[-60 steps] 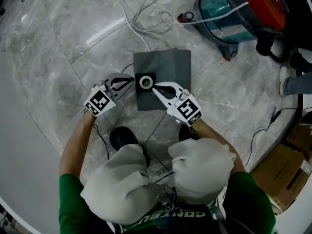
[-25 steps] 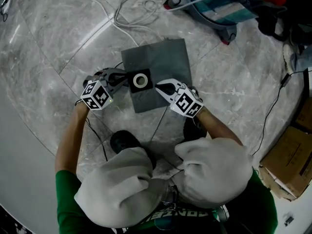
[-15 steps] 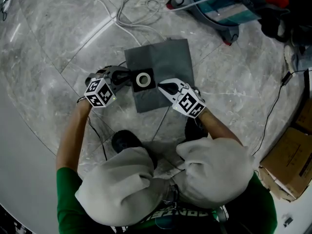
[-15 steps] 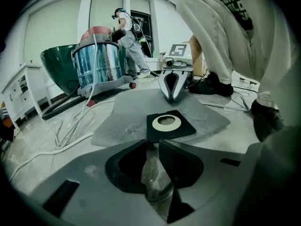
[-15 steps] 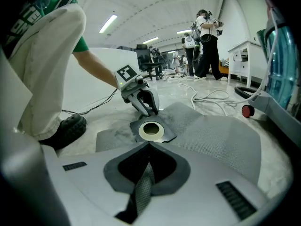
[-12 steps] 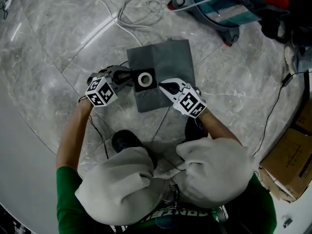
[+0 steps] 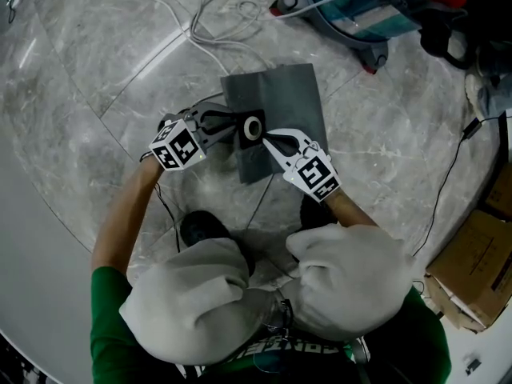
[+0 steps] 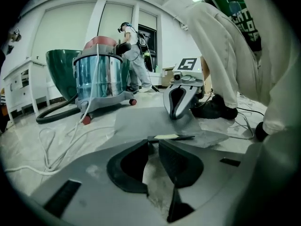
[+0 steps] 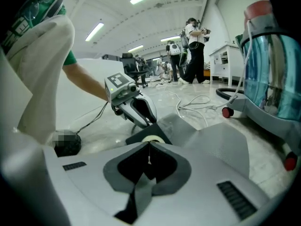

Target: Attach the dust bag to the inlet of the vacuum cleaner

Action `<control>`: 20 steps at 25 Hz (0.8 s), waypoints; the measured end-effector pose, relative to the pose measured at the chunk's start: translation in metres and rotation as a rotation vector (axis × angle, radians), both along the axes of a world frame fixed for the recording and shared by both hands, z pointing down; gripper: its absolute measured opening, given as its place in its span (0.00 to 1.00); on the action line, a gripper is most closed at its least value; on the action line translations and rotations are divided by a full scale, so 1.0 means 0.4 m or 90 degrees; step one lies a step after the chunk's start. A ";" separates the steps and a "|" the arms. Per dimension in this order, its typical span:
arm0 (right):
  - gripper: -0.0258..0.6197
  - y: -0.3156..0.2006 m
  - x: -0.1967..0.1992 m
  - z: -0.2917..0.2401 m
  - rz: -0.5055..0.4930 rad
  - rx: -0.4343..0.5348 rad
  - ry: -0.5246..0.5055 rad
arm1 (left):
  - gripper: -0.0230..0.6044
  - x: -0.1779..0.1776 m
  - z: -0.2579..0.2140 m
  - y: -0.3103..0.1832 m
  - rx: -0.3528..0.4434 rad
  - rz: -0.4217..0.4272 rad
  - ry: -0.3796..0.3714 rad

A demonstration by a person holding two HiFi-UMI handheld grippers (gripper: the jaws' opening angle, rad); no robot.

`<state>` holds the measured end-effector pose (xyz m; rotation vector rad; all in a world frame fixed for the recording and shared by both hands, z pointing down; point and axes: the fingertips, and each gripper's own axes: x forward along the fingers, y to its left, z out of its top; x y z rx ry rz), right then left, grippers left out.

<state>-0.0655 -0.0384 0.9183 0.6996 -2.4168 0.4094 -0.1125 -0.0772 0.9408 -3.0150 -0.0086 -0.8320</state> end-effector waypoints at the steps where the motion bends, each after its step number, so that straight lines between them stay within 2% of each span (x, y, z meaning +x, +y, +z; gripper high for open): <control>1: 0.05 0.003 -0.007 -0.018 0.007 0.002 -0.012 | 0.15 0.014 -0.008 0.000 0.001 0.004 0.004; 4: 0.06 0.016 -0.031 -0.055 0.012 0.014 -0.035 | 0.15 0.050 -0.028 -0.001 0.003 0.008 0.012; 8: 0.07 0.043 -0.033 -0.060 0.020 0.035 -0.025 | 0.15 0.081 -0.043 0.000 0.000 0.008 0.017; 10: 0.19 0.055 -0.028 -0.053 0.028 0.044 -0.010 | 0.15 0.092 -0.047 -0.001 0.002 0.007 0.012; 11: 0.22 0.060 -0.025 -0.049 0.033 0.049 0.000 | 0.15 0.097 -0.050 -0.001 0.004 0.007 0.010; 16: 0.22 0.051 0.007 -0.013 0.091 0.083 0.059 | 0.15 0.124 -0.065 -0.002 0.015 0.011 0.007; 20: 0.22 0.031 0.034 -0.022 0.125 0.091 0.061 | 0.15 0.135 -0.069 -0.003 0.022 0.010 -0.001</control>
